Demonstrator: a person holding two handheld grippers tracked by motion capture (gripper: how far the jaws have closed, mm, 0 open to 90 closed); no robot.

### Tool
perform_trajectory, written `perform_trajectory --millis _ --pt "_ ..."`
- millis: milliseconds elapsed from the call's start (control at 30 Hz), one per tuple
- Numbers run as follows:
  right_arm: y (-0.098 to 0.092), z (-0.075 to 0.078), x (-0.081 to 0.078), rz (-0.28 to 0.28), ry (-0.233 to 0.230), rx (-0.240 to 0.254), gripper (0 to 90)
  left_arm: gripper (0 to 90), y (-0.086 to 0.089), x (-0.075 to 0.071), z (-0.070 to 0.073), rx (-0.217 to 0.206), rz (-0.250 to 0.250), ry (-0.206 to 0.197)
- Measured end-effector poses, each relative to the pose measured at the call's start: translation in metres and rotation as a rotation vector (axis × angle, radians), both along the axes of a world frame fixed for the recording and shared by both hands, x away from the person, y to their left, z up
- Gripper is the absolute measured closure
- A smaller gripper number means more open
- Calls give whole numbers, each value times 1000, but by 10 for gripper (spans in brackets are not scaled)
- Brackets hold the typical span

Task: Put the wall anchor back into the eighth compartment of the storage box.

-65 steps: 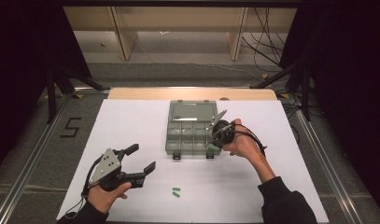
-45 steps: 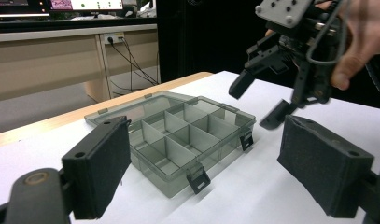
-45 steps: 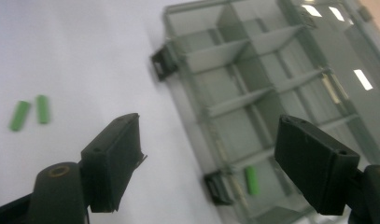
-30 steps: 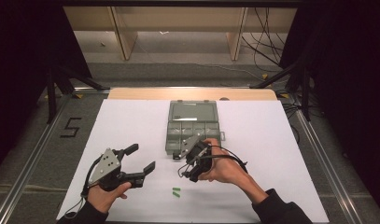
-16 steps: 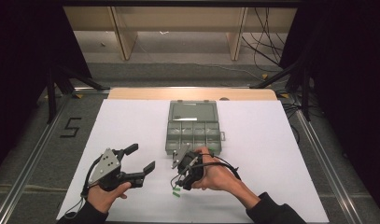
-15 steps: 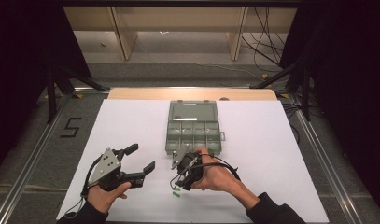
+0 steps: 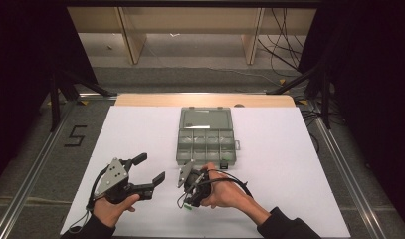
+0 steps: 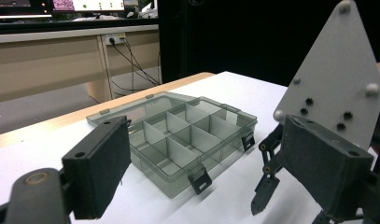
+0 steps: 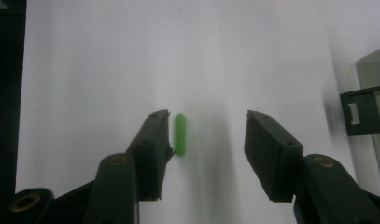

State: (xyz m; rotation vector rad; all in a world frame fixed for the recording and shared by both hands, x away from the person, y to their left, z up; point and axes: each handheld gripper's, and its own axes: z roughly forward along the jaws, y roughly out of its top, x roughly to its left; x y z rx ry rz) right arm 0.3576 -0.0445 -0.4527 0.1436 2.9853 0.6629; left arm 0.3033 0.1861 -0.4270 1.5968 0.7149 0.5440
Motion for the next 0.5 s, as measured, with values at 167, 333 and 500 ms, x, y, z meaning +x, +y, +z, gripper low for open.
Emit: perform_trajectory --millis 167,333,500 --pt "4 -5 -1 9 14 -20 578 160 0 0 0 -2 -1 -1" --pt "6 -9 -1 9 22 -25 622 160 0 0 0 -3 -1 0" --pt "7 -11 0 11 35 -28 658 160 -1 0 0 0 -3 -1"
